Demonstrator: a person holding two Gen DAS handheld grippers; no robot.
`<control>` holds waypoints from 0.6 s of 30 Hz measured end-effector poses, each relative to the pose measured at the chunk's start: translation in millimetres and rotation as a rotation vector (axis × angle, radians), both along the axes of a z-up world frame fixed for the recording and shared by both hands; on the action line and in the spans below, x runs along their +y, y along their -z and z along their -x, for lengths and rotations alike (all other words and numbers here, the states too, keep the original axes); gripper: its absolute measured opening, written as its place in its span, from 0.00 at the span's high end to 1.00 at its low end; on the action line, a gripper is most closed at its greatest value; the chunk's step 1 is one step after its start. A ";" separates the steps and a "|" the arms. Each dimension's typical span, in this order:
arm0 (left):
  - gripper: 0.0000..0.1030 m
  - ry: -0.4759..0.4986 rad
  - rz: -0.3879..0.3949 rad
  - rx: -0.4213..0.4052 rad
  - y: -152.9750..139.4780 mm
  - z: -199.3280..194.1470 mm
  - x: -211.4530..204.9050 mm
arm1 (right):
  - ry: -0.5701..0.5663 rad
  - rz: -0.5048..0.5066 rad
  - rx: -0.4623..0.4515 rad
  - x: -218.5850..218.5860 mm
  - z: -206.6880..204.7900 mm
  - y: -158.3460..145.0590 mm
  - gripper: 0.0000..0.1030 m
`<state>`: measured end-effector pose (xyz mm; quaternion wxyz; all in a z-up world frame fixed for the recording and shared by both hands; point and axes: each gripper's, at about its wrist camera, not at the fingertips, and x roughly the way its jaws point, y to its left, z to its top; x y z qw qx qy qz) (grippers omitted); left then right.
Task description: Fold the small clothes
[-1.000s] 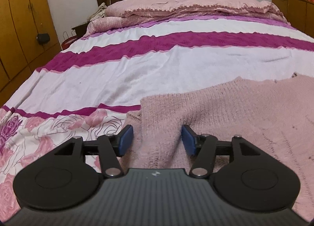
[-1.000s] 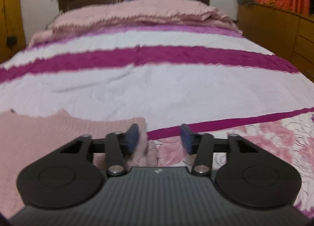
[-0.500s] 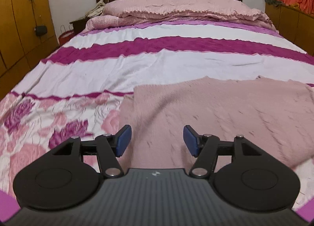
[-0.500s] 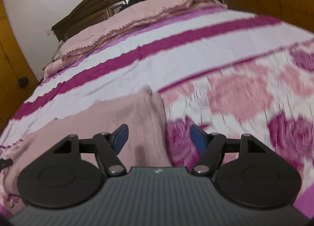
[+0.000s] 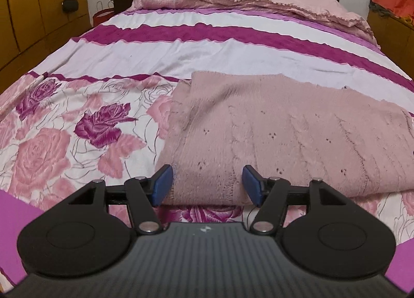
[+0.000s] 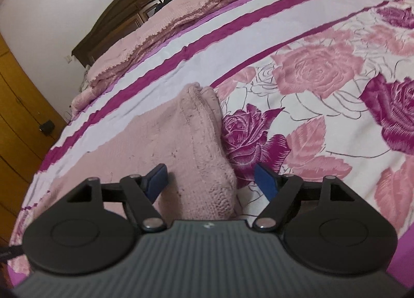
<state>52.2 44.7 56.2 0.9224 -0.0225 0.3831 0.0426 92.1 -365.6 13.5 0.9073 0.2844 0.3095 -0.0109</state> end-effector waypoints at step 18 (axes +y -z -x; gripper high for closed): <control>0.35 0.034 -0.015 -0.104 -26.0 -26.6 2.7 | -0.052 -0.151 -0.102 7.9 -8.1 14.6 0.26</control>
